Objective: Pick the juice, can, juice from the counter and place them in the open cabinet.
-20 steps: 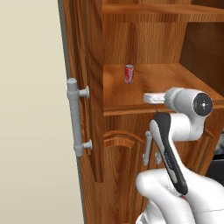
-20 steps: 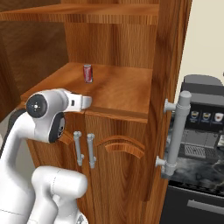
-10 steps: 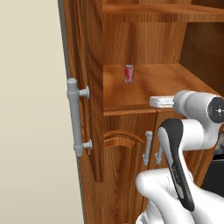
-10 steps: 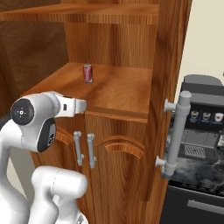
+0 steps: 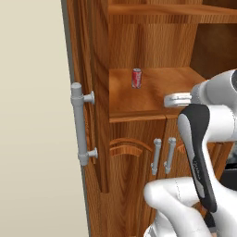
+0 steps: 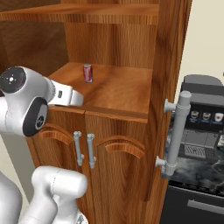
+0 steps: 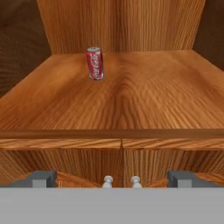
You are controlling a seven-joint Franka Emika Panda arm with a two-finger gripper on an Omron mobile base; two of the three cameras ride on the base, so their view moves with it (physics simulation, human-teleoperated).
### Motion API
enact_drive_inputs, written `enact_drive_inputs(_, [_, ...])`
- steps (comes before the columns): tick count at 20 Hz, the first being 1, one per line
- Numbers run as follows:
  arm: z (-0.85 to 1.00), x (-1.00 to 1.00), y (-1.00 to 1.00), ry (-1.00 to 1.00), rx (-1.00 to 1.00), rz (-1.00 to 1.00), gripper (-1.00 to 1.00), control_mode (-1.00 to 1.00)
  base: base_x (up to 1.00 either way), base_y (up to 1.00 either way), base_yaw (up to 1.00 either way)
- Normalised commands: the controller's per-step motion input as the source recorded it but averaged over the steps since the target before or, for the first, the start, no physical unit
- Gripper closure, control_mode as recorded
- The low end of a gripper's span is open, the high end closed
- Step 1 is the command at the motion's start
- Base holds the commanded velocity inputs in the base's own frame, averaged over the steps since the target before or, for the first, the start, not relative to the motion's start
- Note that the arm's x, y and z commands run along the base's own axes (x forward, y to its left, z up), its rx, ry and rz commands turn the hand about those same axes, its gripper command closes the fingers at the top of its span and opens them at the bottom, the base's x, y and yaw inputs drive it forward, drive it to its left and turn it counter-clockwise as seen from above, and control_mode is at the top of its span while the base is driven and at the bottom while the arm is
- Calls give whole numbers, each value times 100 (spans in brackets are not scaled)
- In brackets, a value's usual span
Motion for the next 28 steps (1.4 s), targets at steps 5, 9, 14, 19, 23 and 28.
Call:
enact_drive_inputs(5, [5,-33,-3,13,0,0,-100,-100,0,0,0])
enact_drive_inputs(9, [0,-11,0,0,0,0,-100,-100,0,0,0])
enact_drive_inputs(14, [0,0,0,0,0,0,-100,100,0,0,0])
enact_drive_inputs(19, [0,0,0,0,0,0,-100,100,-26,2,5])
enact_drive_inputs(23, [0,0,0,0,0,0,-100,100,-63,0,3])
enact_drive_inputs(28, [0,0,0,0,0,0,-100,100,-78,0,0])
